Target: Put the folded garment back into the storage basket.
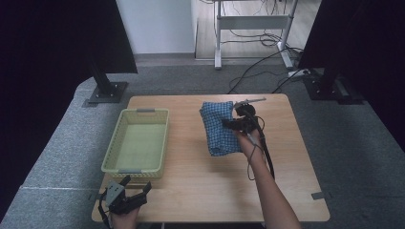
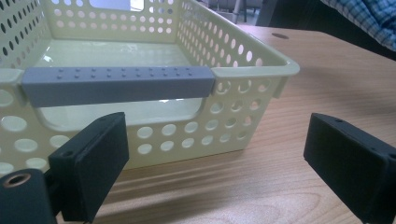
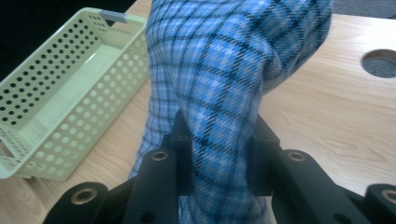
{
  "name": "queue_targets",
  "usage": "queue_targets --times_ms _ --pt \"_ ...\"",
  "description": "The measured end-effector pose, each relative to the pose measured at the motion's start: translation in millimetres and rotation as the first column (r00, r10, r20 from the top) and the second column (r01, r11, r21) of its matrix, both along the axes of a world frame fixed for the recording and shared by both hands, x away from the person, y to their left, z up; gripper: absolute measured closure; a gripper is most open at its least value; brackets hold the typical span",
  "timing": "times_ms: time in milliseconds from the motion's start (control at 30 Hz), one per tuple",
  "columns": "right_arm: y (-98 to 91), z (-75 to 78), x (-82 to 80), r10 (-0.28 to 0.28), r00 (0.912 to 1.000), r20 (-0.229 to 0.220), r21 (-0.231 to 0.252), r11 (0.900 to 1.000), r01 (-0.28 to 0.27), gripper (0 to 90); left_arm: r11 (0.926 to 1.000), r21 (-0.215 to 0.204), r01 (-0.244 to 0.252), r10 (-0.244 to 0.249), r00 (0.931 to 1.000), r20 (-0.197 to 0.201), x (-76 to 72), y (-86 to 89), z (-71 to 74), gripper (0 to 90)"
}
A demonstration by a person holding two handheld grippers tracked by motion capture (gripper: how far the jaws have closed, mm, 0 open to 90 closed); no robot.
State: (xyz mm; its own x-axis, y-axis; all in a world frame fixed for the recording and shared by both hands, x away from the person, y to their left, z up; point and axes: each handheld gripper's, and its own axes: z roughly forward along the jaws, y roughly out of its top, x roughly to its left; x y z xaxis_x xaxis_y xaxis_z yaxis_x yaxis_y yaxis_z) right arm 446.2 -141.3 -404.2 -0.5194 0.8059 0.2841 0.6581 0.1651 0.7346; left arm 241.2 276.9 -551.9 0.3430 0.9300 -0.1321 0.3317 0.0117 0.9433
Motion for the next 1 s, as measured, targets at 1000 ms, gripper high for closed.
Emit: queue_targets --times_ms 1000 --pt "88.5 2.6 4.7 0.111 0.9937 -0.016 0.043 0.9929 -0.11 70.0 0.9998 -0.009 0.016 -0.016 0.9999 0.002 -1.2 -1.2 0.7 6.9"
